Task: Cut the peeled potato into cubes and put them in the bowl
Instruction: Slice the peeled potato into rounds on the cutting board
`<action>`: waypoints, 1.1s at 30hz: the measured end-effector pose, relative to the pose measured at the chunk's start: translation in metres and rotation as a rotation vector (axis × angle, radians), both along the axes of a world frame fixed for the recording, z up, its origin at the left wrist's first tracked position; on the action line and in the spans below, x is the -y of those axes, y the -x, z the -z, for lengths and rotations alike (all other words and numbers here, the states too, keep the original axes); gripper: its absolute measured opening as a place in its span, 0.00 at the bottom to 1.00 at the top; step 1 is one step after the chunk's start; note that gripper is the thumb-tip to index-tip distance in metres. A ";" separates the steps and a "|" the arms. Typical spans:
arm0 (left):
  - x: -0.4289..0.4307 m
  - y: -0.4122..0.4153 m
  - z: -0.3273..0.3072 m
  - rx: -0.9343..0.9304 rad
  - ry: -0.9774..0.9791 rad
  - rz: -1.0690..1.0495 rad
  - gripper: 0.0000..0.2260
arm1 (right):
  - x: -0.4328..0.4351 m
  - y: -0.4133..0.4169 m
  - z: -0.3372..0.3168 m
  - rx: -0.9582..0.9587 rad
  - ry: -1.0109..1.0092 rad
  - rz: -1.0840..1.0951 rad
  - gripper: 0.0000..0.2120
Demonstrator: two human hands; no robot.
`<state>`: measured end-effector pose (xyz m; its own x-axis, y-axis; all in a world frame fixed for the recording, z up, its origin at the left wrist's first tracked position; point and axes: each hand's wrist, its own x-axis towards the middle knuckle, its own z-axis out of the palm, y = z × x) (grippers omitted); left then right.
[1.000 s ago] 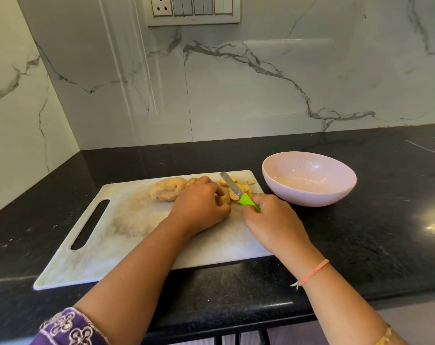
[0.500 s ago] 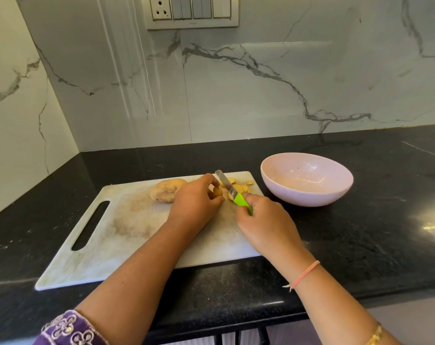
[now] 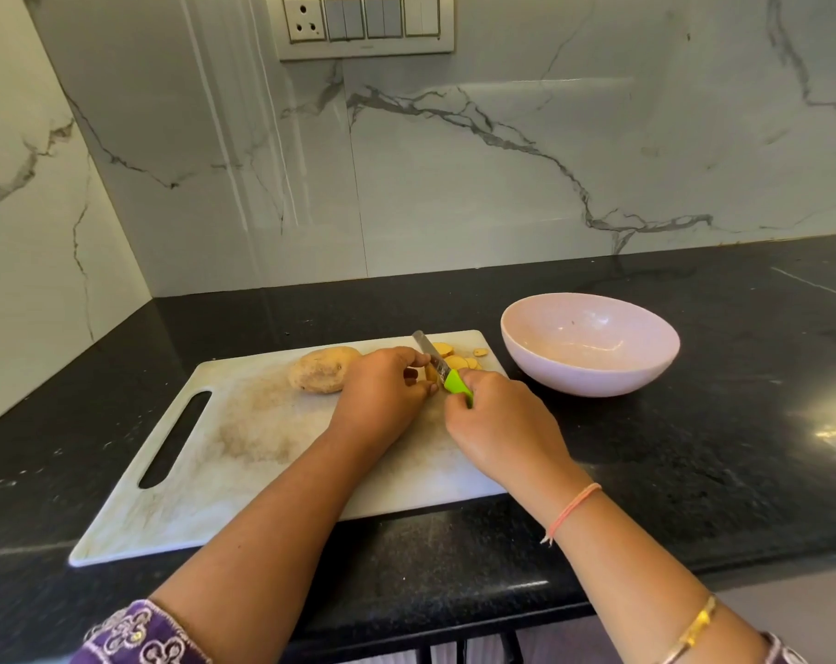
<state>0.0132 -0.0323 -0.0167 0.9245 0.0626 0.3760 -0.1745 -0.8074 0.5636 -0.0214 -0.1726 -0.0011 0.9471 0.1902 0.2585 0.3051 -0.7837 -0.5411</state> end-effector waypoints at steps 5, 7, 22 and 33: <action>-0.002 -0.002 0.001 0.018 0.034 -0.017 0.10 | 0.000 0.002 -0.002 0.053 0.068 -0.004 0.18; 0.000 -0.003 0.001 0.027 0.026 -0.018 0.09 | 0.003 0.005 -0.002 0.082 0.111 0.005 0.18; 0.001 -0.002 0.002 0.035 0.029 -0.011 0.08 | -0.001 0.005 0.000 0.251 0.304 -0.032 0.19; 0.004 -0.003 0.006 0.058 0.006 -0.014 0.05 | -0.002 0.000 0.002 0.291 0.383 -0.063 0.18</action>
